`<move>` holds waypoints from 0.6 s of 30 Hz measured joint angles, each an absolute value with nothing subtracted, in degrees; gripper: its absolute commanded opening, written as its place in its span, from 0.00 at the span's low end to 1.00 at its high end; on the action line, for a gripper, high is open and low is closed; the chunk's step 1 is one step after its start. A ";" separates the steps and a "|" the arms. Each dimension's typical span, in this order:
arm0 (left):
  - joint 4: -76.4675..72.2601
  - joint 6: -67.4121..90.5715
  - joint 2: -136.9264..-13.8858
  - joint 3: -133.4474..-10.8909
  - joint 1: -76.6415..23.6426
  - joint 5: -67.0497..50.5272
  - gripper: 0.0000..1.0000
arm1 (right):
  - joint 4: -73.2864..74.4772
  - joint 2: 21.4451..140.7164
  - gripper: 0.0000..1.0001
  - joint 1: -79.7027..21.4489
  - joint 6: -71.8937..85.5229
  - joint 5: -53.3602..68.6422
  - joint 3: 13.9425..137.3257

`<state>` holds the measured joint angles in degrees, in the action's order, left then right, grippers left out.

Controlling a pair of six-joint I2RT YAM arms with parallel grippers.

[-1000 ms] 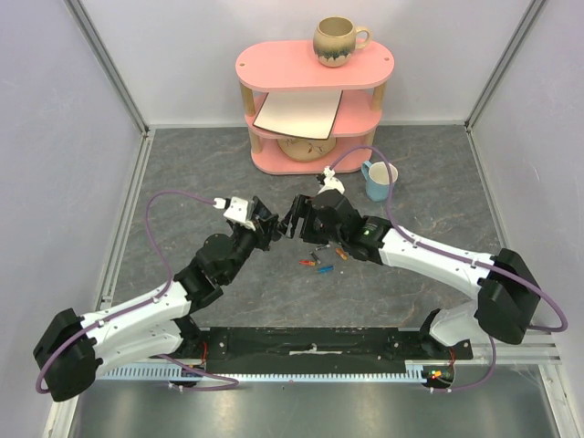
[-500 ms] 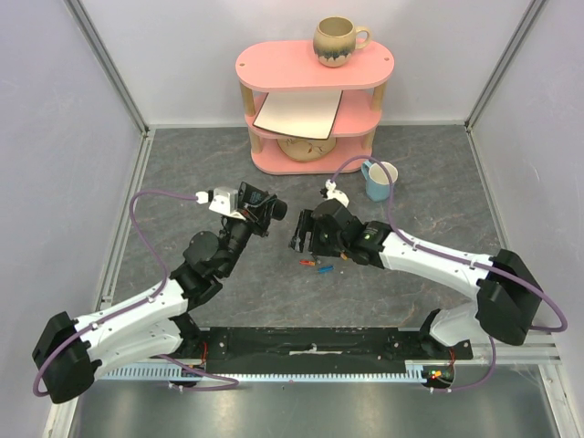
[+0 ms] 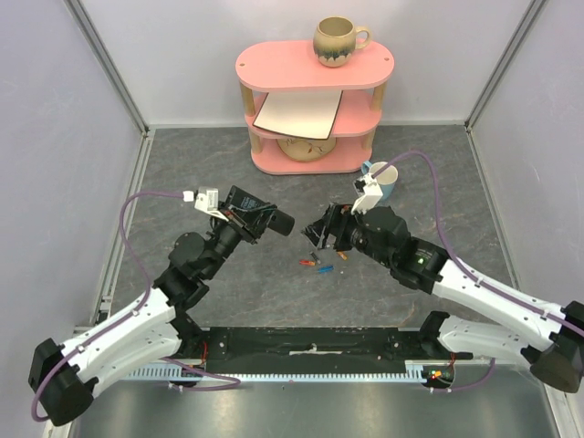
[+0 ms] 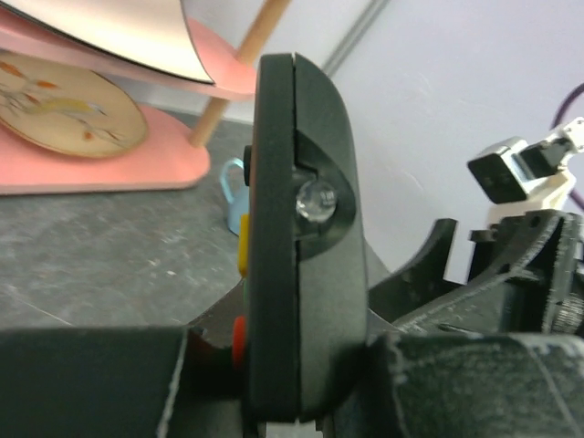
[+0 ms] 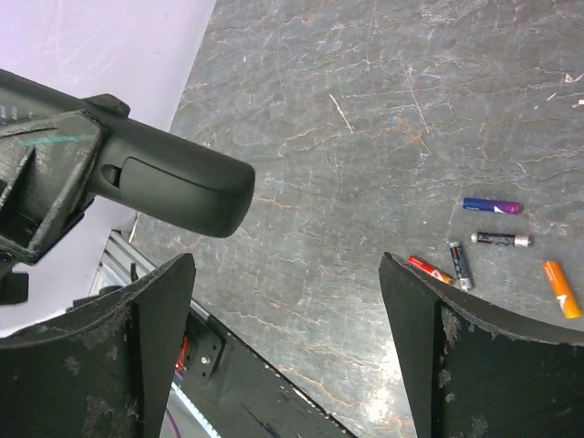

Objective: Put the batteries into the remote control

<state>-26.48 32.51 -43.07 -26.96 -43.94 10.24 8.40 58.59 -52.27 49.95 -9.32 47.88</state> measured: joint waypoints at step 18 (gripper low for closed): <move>-31.75 51.64 -44.31 -20.80 -30.28 -24.71 0.02 | 7.88 50.15 0.85 -52.27 34.83 -2.70 42.39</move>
<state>-31.75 51.64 -44.31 -20.80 -30.28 -24.71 7.88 50.15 -52.27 34.83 -2.70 42.39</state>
